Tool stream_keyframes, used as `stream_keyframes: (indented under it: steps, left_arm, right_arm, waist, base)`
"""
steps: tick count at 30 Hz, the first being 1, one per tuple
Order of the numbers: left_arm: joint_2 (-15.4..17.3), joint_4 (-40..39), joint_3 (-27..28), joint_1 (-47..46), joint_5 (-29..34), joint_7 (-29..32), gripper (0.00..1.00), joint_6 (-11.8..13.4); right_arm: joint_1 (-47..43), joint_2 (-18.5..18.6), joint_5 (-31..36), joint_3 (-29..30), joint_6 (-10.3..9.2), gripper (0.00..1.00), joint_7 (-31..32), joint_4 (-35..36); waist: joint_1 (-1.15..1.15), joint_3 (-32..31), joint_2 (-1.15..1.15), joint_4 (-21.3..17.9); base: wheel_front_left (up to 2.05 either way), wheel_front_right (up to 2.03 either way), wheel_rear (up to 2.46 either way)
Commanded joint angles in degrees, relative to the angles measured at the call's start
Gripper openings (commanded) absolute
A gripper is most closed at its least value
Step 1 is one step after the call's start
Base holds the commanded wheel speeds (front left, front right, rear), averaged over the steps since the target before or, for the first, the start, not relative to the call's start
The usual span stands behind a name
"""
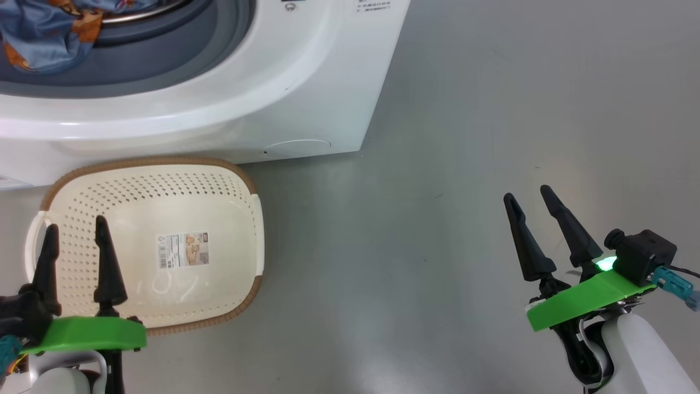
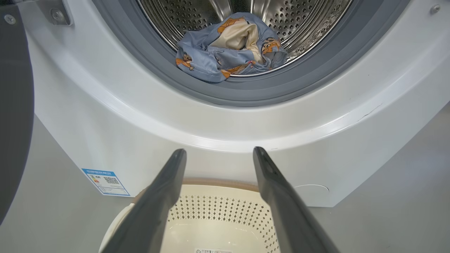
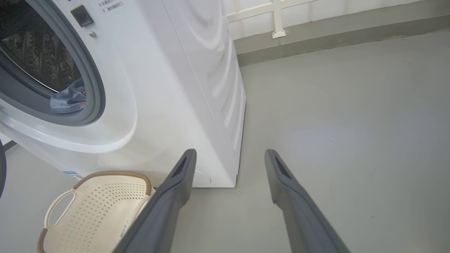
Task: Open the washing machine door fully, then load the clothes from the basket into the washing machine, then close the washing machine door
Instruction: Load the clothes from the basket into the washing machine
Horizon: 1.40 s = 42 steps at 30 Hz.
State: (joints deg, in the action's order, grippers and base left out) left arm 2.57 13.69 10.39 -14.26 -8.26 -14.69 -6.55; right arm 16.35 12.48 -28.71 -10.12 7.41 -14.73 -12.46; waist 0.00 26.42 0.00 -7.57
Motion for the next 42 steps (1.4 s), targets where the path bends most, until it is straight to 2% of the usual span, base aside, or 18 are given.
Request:
stream_keyframes:
  steps: [1, 10, 21, 30, 42]
  left_arm:
    - [0.8, -1.2, 1.7, 0.1, -0.2, -0.3, 1.00, 0.5]
    - [2.9, 3.8, -0.7, -8.2, 0.7, -0.3, 1.00, -0.1]
    - [8.5, 17.2, -5.9, -28.5, 1.8, 5.2, 1.00, -0.6]
    - [10.9, 28.5, -8.2, -39.8, 4.2, 6.8, 1.00, 0.8]
    - [14.1, 42.8, -10.6, -49.5, 6.4, 4.7, 1.00, 2.2]
  right_arm:
    - [-1.3, 0.6, 0.6, -0.6, 0.08, 1.00, -0.3, 1.4]
    - [-0.8, 0.7, 0.8, -0.1, 0.08, 1.00, -0.3, 1.5]
    - [1.4, 0.2, 1.0, -1.2, 0.08, 1.00, -0.3, 1.4]
    - [2.2, -0.1, 1.0, -1.7, 0.08, 1.00, -0.3, 1.1]
    - [3.5, -0.4, 0.7, -2.9, 0.08, 1.00, -0.3, 1.1]
  waist:
    - [0.00, 0.2, 0.00, 0.1]
    - [0.00, 1.3, 0.00, 1.1]
    - [0.00, 3.7, 0.00, 1.4]
    - [0.00, 4.5, 0.00, 1.2]
    - [0.00, 5.7, 0.00, 0.3]
  base:
    - [0.00, 0.00, 0.00]
    - [0.00, 0.00, 0.00]
    - [0.00, 0.00, 0.00]
    - [0.00, 0.00, 0.00]
    - [0.00, 0.00, 0.00]
